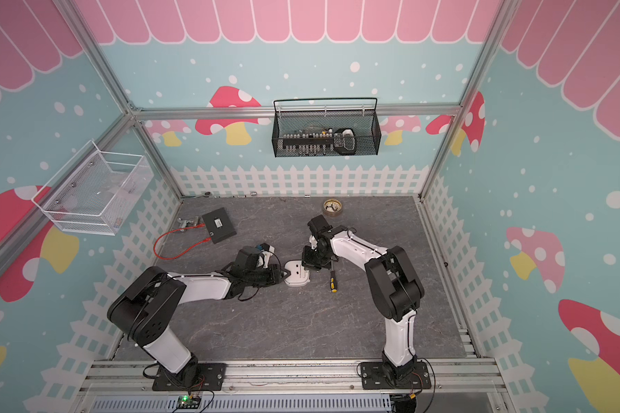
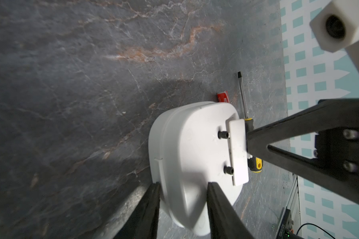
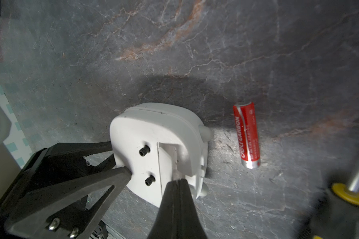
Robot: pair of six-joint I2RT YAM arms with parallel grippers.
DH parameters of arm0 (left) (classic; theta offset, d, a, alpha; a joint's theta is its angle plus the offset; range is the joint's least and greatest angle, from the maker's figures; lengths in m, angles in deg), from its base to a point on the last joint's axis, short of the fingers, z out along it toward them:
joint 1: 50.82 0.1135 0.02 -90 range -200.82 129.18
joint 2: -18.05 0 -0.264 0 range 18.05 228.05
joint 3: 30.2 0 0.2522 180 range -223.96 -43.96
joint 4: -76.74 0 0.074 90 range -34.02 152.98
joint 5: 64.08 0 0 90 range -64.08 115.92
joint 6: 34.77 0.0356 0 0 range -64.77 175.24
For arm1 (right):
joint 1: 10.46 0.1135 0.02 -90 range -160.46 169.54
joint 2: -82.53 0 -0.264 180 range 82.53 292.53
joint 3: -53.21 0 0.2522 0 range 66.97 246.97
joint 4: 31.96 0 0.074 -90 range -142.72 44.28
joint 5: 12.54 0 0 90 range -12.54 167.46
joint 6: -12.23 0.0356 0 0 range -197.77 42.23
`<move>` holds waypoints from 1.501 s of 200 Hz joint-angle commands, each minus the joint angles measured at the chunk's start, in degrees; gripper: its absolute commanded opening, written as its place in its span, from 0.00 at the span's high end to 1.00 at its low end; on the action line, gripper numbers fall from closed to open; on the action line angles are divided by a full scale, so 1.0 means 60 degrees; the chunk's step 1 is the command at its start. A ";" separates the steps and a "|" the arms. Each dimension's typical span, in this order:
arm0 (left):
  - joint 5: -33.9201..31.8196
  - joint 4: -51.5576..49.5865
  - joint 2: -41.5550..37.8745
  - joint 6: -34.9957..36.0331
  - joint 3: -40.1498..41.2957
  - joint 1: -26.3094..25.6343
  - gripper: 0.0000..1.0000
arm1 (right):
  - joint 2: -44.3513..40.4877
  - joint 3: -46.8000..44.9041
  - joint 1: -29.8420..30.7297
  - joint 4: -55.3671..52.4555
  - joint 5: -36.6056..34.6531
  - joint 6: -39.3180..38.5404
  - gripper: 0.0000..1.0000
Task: Remove the battery from the alarm
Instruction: Install the cover on the alarm.
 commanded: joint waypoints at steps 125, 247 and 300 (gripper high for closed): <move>-0.0022 -0.0163 -0.0017 -0.0071 0.0193 -0.0064 0.60 | 0.0297 0.0327 0.0066 -0.0312 -0.0121 -0.0333 1.00; -0.0003 -0.0107 -0.0014 -0.0071 0.0223 -0.0075 0.60 | 0.0106 0.0208 0.0073 -0.0385 -0.0207 -0.0312 1.00; -0.0003 -0.0115 -0.0013 -0.0071 0.0239 -0.0079 0.60 | 0.0004 0.0195 0.0071 -0.0399 -0.0245 -0.0319 1.00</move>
